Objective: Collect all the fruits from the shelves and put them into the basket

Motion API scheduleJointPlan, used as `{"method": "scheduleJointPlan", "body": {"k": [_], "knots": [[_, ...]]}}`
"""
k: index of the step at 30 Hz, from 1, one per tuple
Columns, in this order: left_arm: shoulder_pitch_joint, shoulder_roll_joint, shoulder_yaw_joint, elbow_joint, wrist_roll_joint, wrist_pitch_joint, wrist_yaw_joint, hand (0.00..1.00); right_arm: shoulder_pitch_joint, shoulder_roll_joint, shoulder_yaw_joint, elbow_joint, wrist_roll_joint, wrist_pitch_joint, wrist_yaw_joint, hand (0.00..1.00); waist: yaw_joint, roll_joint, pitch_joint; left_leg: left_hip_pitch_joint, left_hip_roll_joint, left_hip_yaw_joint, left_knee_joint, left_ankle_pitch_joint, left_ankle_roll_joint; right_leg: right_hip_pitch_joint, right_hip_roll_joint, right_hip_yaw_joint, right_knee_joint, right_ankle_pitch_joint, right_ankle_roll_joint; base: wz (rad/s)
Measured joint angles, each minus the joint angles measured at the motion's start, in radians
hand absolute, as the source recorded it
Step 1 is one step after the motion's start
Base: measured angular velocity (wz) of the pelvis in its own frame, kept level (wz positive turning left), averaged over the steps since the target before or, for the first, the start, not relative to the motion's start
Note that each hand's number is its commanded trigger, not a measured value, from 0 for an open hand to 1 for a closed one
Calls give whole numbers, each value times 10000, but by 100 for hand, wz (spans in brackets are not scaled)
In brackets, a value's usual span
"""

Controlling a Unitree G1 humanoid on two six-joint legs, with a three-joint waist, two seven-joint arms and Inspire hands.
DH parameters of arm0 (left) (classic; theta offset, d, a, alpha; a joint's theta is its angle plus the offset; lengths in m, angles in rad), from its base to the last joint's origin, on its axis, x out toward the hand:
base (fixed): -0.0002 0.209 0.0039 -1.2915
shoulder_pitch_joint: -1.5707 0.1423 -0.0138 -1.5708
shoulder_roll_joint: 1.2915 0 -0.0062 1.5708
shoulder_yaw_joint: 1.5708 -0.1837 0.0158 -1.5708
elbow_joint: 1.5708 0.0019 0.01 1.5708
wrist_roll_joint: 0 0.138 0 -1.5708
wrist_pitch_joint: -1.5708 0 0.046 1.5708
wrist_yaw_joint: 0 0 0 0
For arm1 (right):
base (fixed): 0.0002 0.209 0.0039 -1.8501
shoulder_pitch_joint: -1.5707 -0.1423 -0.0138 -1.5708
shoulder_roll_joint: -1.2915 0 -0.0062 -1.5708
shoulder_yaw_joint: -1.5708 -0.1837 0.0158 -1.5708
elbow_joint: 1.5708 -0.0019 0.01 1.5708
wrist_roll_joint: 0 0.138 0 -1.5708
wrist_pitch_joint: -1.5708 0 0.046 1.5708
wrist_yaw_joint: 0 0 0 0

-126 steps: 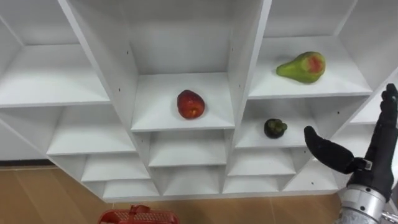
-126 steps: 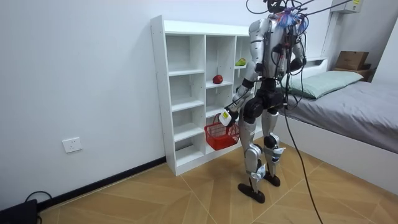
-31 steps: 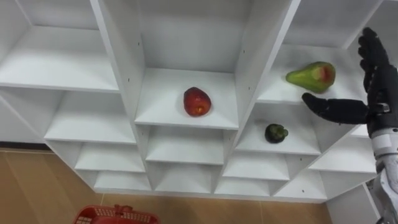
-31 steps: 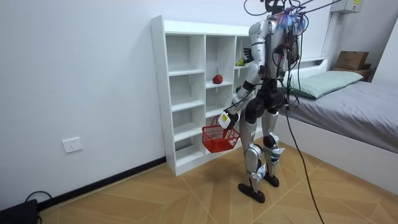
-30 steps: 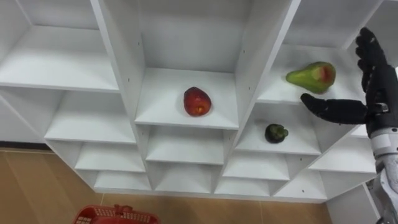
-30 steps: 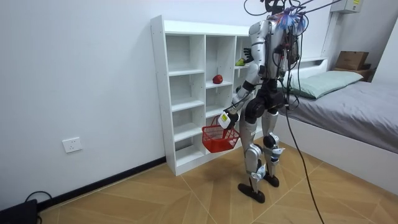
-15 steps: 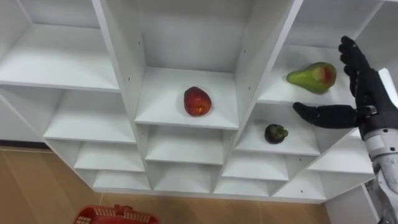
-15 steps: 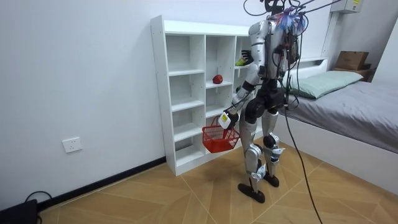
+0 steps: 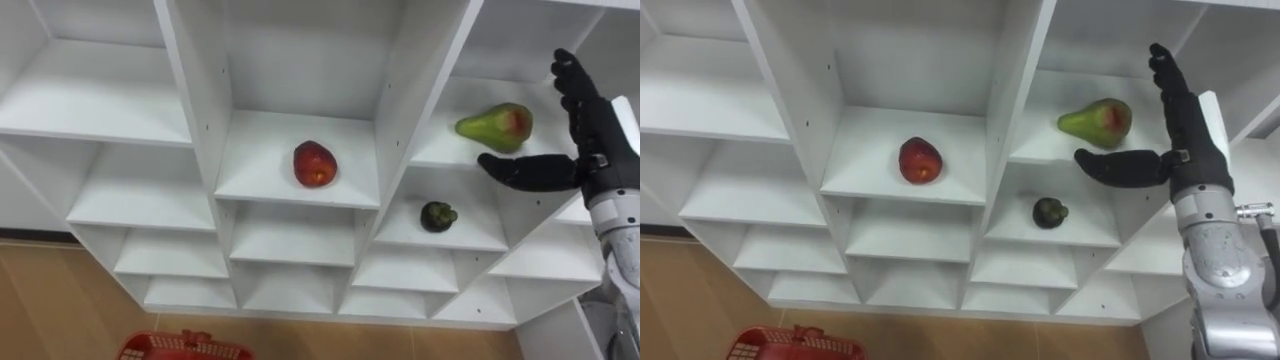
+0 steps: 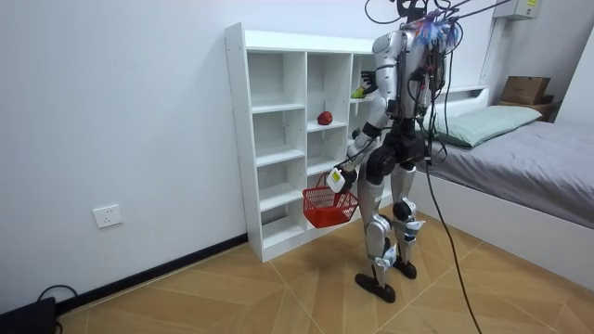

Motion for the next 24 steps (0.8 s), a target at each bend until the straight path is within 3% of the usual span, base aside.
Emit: {"method": "scheduleJointPlan", "body": {"k": [8, 12, 24], "knots": [[15, -16, 1, 0, 0, 10, -112, 100, -619, -230, -5, 485, 1036, -12, -61, 0, -10, 17, 8, -71, -22, -216, 16, -1, 1, 15, -4, -112, 5, 1, -1, 4], [12, -25, 3, 17, 0, 12, -205, 100, -859, -451, -16, 888, 1154, -10, -32, 0, 49, 152, -15, -73, -28, -285, 15, 2, 2, -3, 2, -125, 3, 1, -1, 1], [-67, -18, 14, 16, 0, 213, -241, 100, -868, -450, 76, 1281, 1201, 77, 543, 0, 364, 188, -16, -17, -26, -291, 29, 4, 4, 9, -9, -129, 3, 4, -6, -1]]}}
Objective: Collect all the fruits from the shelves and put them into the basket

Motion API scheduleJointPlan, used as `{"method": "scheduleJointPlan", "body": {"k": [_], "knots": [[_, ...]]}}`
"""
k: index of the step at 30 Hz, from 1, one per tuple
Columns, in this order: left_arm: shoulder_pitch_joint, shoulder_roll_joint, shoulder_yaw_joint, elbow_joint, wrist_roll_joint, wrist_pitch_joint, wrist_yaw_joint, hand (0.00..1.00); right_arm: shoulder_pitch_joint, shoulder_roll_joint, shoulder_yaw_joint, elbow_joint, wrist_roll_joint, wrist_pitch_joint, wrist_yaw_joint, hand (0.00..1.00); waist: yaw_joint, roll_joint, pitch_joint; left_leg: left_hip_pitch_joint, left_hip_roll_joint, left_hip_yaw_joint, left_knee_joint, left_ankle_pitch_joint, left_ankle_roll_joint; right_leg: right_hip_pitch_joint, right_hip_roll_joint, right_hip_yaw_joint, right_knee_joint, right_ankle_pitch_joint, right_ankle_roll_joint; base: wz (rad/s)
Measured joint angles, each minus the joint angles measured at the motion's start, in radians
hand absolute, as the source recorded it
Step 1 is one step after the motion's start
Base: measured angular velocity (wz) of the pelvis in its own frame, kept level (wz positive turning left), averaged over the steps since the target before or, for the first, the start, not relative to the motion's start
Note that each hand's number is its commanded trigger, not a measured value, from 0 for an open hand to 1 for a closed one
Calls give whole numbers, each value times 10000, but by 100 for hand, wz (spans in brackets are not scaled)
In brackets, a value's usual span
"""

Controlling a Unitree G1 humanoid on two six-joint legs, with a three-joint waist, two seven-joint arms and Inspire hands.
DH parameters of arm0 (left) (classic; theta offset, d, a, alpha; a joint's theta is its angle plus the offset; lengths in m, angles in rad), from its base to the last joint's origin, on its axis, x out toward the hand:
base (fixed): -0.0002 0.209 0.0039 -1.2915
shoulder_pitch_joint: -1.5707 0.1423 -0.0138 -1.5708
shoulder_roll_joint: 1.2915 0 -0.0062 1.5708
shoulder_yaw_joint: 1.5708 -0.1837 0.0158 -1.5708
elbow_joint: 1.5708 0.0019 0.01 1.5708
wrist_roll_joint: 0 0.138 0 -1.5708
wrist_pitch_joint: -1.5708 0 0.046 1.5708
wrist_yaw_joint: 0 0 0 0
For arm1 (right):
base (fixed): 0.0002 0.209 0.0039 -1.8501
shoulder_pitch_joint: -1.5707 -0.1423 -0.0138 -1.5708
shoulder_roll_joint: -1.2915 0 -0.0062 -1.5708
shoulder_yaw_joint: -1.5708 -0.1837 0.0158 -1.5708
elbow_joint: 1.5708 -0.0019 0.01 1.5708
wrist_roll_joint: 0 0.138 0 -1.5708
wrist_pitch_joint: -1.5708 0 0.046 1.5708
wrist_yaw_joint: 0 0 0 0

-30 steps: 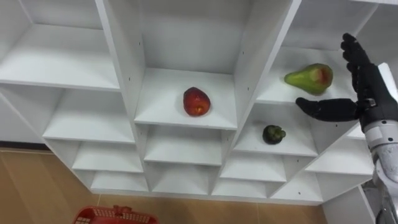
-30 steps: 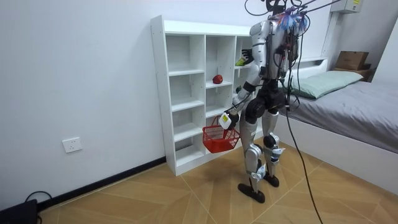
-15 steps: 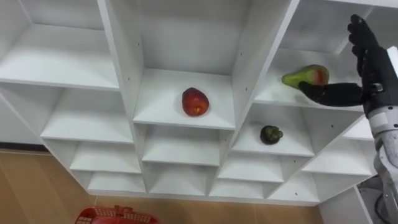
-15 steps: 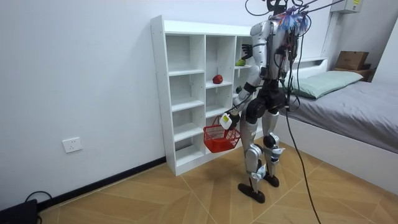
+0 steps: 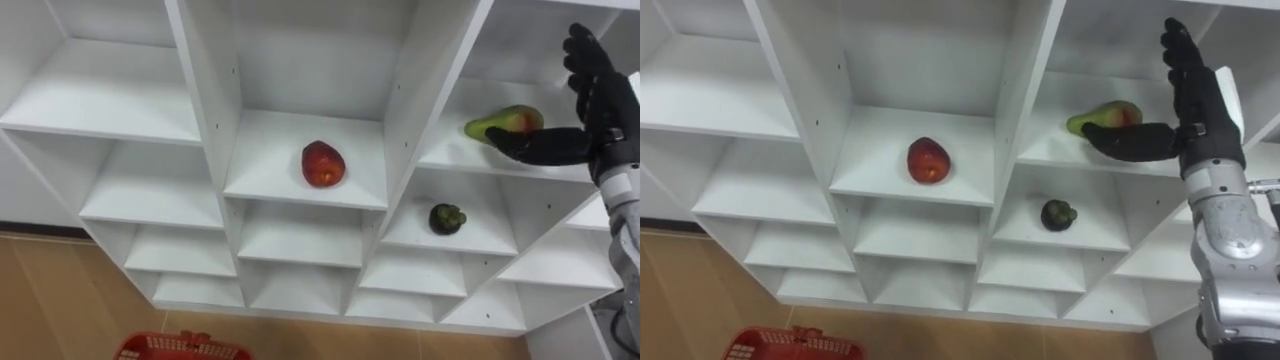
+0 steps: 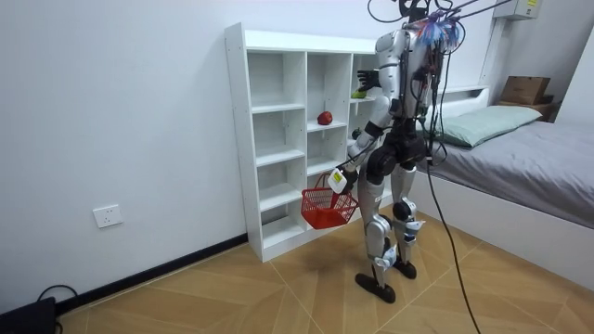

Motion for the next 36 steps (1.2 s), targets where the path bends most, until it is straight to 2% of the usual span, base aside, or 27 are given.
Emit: {"method": "scheduleJointPlan", "body": {"k": [4, 8, 11, 17, 34, 35, 36], "knots": [[-22, -2, 88, 0, 3, 128, -33, 100, 1, 0, -3, 275, -5, 236, 303, 0, 97, -9, 1, -26, 1, -10, 10, 3, 5, -15, -3, -13, 7, 5, -9, 0], [-23, -2, 172, -2, 17, 263, -39, 100, 0, 0, -2, 288, -5, 251, 513, 0, 136, -40, -5, -77, 1, -37, 8, 3, 5, -10, -2, -34, 8, 7, -11, 1], [-76, 3, 225, -29, 91, 366, -34, 100, -3, 0, 1, 302, -4, 424, 725, 0, 152, -100, -25, -123, -4, -95, 20, 3, 6, -19, -8, -84, 1, 7, -11, 5], [-207, 19, 222, -34, 191, 413, -36, 100, -454, 0, 63, 971, -167, 585, 1217, 0, 134, -189, -22, -141, -13, -195, 55, 4, 7, -27, -20, -155, -6, 7, -11, 3], [-281, 33, 308, -32, 192, 432, -265, 100, -886, -17, 43, 2051, -526, 585, 1507, 0, 124, -223, -21, -168, -16, -280, 121, 4, 6, -12, -32, -307, -3, 8, -14, 1], [-282, 36, 309, -32, 191, 433, -271, 100, -886, -17, 43, 2056, -525, 584, 1507, 5, 115, -226, -24, -168, -17, -281, 121, 4, 6, -13, -32, -308, -3, 9, -14, 0], [-281, 41, 309, -32, 190, 439, -277, 100, -886, -18, 42, 2078, -523, 584, 1506, 49, 112, -235, -30, -166, -16, -280, 122, 4, 7, -14, -32, -308, -3, 9, -14, 0]]}}
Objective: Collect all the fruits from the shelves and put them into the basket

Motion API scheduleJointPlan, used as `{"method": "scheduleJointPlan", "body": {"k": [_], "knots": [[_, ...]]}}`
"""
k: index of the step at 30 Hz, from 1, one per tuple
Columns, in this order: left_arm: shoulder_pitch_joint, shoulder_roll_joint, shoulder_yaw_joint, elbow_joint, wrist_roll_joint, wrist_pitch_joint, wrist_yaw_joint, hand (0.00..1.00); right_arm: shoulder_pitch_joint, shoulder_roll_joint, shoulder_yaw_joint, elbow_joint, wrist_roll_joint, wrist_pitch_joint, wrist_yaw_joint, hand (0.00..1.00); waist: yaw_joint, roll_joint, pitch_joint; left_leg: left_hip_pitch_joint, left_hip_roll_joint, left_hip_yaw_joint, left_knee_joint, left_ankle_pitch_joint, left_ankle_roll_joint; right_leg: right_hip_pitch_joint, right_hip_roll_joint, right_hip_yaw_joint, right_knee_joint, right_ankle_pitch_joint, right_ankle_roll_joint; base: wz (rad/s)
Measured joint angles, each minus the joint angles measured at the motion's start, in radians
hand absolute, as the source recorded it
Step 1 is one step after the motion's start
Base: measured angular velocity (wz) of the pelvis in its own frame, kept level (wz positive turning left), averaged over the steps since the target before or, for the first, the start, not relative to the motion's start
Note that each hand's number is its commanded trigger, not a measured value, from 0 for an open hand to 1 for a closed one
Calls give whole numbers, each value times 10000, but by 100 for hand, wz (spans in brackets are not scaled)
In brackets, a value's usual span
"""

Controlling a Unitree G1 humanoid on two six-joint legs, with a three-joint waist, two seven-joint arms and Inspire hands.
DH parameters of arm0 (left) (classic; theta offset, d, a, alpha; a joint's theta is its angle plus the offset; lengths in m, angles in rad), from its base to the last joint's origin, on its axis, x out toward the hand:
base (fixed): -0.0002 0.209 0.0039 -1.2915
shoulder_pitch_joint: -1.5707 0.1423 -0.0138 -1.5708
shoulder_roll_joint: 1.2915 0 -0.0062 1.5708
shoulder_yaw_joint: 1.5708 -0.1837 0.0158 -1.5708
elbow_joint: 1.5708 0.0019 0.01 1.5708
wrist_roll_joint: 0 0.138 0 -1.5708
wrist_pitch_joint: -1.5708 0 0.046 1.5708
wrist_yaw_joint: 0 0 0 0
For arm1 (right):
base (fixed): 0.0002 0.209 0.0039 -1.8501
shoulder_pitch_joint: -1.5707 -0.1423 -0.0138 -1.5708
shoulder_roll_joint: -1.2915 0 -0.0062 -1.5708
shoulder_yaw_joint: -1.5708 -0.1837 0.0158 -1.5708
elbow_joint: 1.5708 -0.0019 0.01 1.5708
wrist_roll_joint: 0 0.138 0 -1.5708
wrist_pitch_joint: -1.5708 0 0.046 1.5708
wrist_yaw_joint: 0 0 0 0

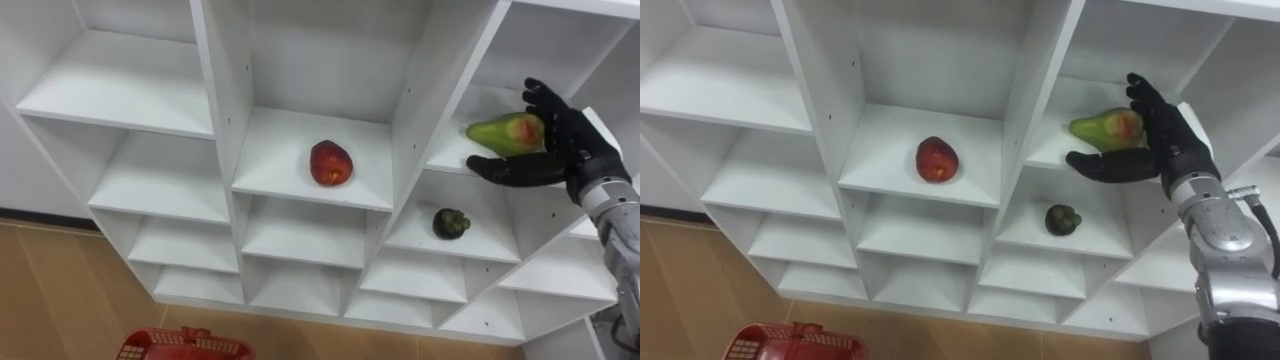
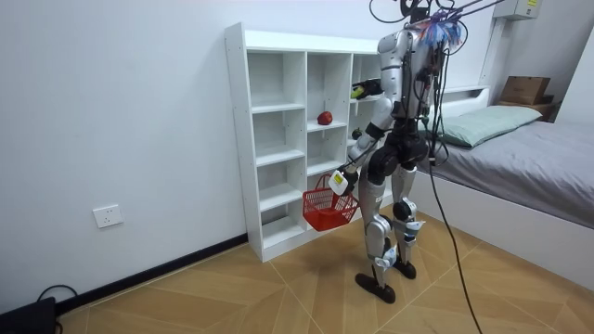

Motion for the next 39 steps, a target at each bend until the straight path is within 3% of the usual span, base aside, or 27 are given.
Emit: {"method": "scheduleJointPlan", "body": {"k": [1, 2, 30, 39], "knots": [[1, 7, 0, 0, 2, 2, -6, 100, 0, 0, 0, 2, 0, 0, 0, 64, 14, -5, -4, -2, 0, -7, 2, 0, 0, 3, 0, -6, 1, 0, 0, 0], [1, 11, 0, 0, 2, 2, -9, 100, 0, 0, 0, 3, -1, 0, 0, 100, 14, -7, -5, -4, 0, -10, 3, 0, 0, 4, 0, -10, 1, 0, 0, 0], [5, 52, -3, 7, -6, 19, 18, 100, -203, -195, 123, 100, -401, 2, -413, 100, 46, -51, 26, -24, 1, -11, 9, 0, -1, -9, 5, -6, -6, 1, -1, 0], [-115, 57, 8, 234, -15, -24, -18, 100, -174, -196, 135, -284, -781, -1, -464, 100, 17, 10, 1, -63, 3, -13, 9, -1, -2, -39, 9, -9, -4, 2, -3, 0]]}}
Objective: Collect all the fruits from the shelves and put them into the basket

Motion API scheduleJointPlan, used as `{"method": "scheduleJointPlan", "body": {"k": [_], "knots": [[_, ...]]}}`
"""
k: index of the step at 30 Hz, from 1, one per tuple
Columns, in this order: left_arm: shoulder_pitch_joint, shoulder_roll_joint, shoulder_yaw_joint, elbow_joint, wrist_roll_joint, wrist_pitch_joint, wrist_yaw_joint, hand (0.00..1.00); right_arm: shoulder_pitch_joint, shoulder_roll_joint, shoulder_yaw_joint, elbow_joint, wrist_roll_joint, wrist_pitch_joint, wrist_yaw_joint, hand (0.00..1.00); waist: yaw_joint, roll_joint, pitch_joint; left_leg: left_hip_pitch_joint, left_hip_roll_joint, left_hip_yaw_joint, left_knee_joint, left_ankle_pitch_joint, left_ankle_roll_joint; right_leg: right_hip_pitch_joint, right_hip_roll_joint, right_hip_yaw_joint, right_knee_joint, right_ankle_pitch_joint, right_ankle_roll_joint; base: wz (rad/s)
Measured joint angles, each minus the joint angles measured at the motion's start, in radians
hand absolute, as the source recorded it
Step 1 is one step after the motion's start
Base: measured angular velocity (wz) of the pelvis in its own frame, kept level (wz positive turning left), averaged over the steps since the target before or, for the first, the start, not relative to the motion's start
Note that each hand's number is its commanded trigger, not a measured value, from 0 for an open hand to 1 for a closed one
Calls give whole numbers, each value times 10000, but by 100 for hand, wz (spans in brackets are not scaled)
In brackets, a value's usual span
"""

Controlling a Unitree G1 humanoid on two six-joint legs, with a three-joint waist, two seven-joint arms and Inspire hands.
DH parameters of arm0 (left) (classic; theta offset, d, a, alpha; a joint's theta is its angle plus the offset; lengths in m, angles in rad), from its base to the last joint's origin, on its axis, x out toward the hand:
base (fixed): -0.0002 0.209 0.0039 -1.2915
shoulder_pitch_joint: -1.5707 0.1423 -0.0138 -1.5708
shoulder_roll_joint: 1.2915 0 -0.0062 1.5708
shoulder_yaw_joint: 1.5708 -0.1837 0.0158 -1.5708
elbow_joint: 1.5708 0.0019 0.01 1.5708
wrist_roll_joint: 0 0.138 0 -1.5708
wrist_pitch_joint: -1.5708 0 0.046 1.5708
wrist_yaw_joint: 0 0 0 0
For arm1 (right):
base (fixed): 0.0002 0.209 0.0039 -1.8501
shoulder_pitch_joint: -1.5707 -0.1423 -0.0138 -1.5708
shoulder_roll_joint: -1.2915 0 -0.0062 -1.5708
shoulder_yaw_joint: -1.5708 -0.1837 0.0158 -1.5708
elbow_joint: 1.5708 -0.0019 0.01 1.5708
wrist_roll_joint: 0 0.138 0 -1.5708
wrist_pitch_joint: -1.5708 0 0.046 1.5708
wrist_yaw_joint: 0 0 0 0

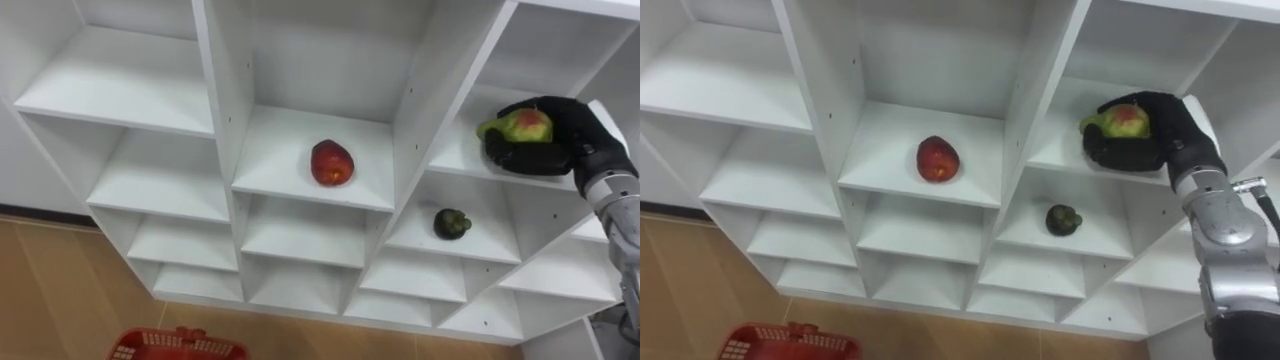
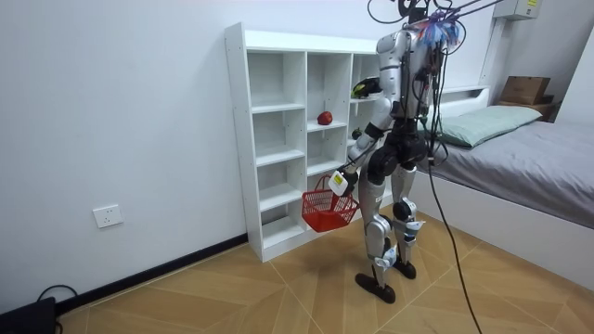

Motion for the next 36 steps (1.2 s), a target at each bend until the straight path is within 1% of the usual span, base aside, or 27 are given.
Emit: {"method": "scheduleJointPlan", "body": {"k": [2, 4, 6, 7, 10, 14, 15, 16, 20, 22, 25, 27, 29, 32, 36], "knots": [[-2, -2, -8, 17, 5, 0, 12, 100, 150, 0, 33, -617, -107, 0, -12, 100, -43, 36, -13, -14, 0, 3, 5, 0, 0, 0, -3, -27, -1, 0, 0, 2], [-31, -1, -24, 29, 1, -4, 72, 100, 517, 1, 179, -1585, -359, -27, -8, 100, -133, 60, -28, -6, 2, 3, 10, 0, -1, 23, -8, -81, -1, 0, 0, 5], [-56, -1, -43, 44, -3, -5, 116, 100, 836, 1, 234, -2139, -398, -47, 51, 100, -151, 60, -28, -15, -3, 2, 15, 1, 0, 26, -17, -92, -1, 0, 0, 2], [-51, -2, -45, 44, -3, -4, 136, 100, 924, 3, 243, -2257, -398, -45, 102, 100, -166, 60, -29, -16, -5, 3, 20, 0, 0, 29, -21, -92, -1, 0, 0, 0], [-45, 0, -29, 41, 3, -2, 249, 100, 1558, 6, 249, -2983, -395, -17, 354, 100, -240, 61, -30, -69, -7, 5, 20, 1, 1, 27, -20, -31, 4, 0, 0, 0], [-80, -8, -24, 39, 1, -5, 252, 100, 2013, 6, 208, -3499, -393, -14, 694, 100, -297, 63, -34, -55, 11, 59, 19, 1, 0, -6, 1, 48, 17, 1, -2, -4], [-126, -23, -27, 42, -17, -10, 246, 100, 2241, 6, 160, -3778, -394, -13, 730, 100, -296, 61, -61, -87, 12, 83, 19, 1, 0, -109, 0, 47, 57, 2, -4, -8], [-223, -24, -31, 78, -19, -20, 254, 100, 2420, 7, 171, -4109, -378, -13, 787, 100, -300, 60, -56, -118, 14, 100, 17, 5, 2, -150, 1, 55, 62, 13, -22, -7], [-466, -25, -36, 211, -31, -65, 284, 100, 2679, 20, 172, -4782, -330, -13, 1006, 100, -354, 46, -57, -111, 28, 228, -10, 7, 2, -158, 16, 154, 62, 17, -28, -9], [-538, -25, -43, 209, -201, -65, 292, 100, 2775, 22, 172, -5226, -257, -13, 1056, 100, -397, 43, -59, -110, 31, 269, -25, 6, 3, -183, 19, 177, 62, 20, -29, -6], [-614, -24, -43, 160, -209, -60, 295, 100, 2880, 45, 174, -5870, -253, -6, 1294, 100, -533, 11, -79, -128, 38, 324, -34, 6, 2, -282, 20, 181, 64, 31, -31, -5], [-612, -25, -45, 22, -209, -60, 290, 100, 3031, 45, 173, -6125, -252, -1, 1384, 100, -541, -23, -73, -140, 40, 340, -42, 6, 2, -295, 22, 184, 42, 43, -31, -2], [-618, -24, -61, -160, -212, -53, 285, 100, 3206, 46, 195, -6300, -257, 83, 1585, 100, -502, -44, -83, -133, 40, 363, -58, 6, 2, -304, 27, 262, 35, 47, -26, -3], [-645, 17, -152, -489, -394, -43, 288, 100, 3271, 48, 315, -6330, -251, 273, 1978, 100, -411, -35, -73, -100, 42, 425, -98, 7, 4, -326, 39, 324, 17, 75, -13, -8], [-954, 41, -210, -607, -406, -47, 290, 100, 3636, 53, 601, -6306, -368, 322, 2679, 100, -234, -50, -63, -55, 56, 533, -110, 9, 5, -333, 54, 406, 23, 82, -17, -6]]}}
